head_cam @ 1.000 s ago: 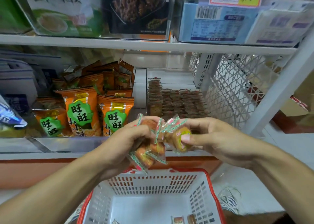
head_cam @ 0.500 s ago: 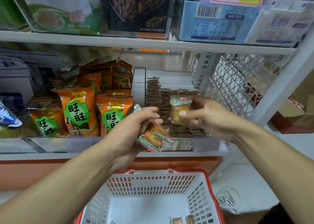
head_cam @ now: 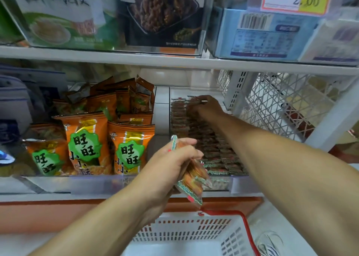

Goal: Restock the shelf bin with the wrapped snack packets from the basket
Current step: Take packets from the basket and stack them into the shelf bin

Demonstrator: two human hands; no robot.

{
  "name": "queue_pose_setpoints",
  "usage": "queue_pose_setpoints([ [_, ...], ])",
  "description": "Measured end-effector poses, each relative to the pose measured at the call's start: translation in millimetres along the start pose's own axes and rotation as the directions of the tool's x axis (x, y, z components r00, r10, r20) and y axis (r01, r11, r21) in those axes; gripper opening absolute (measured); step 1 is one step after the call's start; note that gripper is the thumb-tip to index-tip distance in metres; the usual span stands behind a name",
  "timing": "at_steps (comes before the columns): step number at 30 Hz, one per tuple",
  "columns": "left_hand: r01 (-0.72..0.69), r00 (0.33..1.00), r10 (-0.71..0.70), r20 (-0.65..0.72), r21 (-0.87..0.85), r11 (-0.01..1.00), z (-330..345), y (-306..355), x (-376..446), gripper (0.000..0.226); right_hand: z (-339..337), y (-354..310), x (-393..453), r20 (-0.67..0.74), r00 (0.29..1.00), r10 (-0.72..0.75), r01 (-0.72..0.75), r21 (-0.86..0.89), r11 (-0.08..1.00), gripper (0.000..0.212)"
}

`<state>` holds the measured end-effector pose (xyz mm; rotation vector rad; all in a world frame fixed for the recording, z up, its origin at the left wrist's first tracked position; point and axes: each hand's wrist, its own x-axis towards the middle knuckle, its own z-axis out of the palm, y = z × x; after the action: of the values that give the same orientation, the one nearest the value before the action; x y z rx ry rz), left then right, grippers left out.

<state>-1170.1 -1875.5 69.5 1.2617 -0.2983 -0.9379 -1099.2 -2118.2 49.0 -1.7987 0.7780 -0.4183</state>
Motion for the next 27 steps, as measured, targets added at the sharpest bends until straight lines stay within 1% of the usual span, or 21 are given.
queue_pose_setpoints([
  [2,-0.004,1.000,0.004,-0.009,-0.011,1.000,-0.6,-1.5,3.9,0.035,4.4,1.5,10.6,0.029,0.999,0.034,-0.033,-0.024,0.999,0.035],
  [3,-0.008,1.000,0.008,-0.016,-0.011,1.000,-0.3,-2.1,6.7,0.034,5.6,3.3,13.2,0.023,0.999,0.043,-0.042,-0.032,0.999,0.034],
  [4,-0.009,1.000,0.009,-0.023,-0.009,1.000,0.0,-2.4,8.4,0.033,6.8,5.3,15.0,0.005,0.999,0.047,-0.047,-0.041,0.998,0.038],
  [7,-0.009,1.000,0.008,-0.023,-0.007,1.000,0.2,-3.7,11.4,0.037,9.1,7.4,11.0,-0.070,0.997,0.046,-0.051,-0.077,0.996,0.063],
  [8,-0.009,1.000,0.009,-0.018,-0.009,1.000,-0.1,-3.8,10.7,0.039,10.3,7.8,9.2,-0.077,0.996,0.036,-0.042,-0.081,0.996,0.069],
  [11,0.001,1.000,-0.001,0.008,-0.022,1.000,-1.9,-4.5,7.6,0.041,13.4,10.2,7.3,-0.017,1.000,0.003,-0.005,-0.125,0.992,0.079],
  [13,0.004,1.000,-0.003,0.012,-0.026,1.000,-2.6,-4.2,6.1,0.038,13.4,11.6,7.9,0.000,1.000,-0.009,0.009,-0.145,0.989,0.080],
  [16,-0.003,1.000,0.003,-0.001,-0.023,1.000,-3.4,-2.5,7.0,0.031,12.7,11.0,9.0,-0.035,0.999,-0.011,0.005,-0.177,0.984,0.078],
  [19,0.002,1.000,-0.002,0.009,-0.037,0.999,-4.0,-0.3,6.4,0.039,16.2,11.7,7.5,-0.114,0.992,-0.055,0.032,-0.193,0.981,0.071],
  [20,0.010,1.000,-0.009,0.010,-0.049,0.999,-3.8,0.2,5.5,0.043,17.9,11.2,6.1,-0.120,0.991,-0.058,0.033,-0.199,0.979,0.068],
  [22,0.035,0.999,-0.033,0.018,-0.081,0.996,-2.8,0.2,3.1,0.045,17.6,9.5,0.5,-0.068,0.997,-0.047,0.028,-0.254,0.967,0.066],
  [24,0.072,0.997,-0.069,0.029,-0.134,0.988,-2.9,0.8,-1.5,0.043,10.1,6.3,-6.8,0.003,0.998,-0.060,0.058,-0.302,0.952,0.072],
  [26,0.099,0.995,-0.092,0.047,-0.201,0.974,-4.1,4.0,-9.2,0.034,-1.2,-4.6,-21.3,0.022,0.995,-0.098,0.099,-0.309,0.946,0.076],
  [27,0.107,0.994,-0.096,0.057,-0.234,0.966,-4.2,6.6,-13.6,0.026,-6.5,-12.2,-32.9,0.008,0.989,-0.144,0.140,-0.310,0.940,0.072],
])
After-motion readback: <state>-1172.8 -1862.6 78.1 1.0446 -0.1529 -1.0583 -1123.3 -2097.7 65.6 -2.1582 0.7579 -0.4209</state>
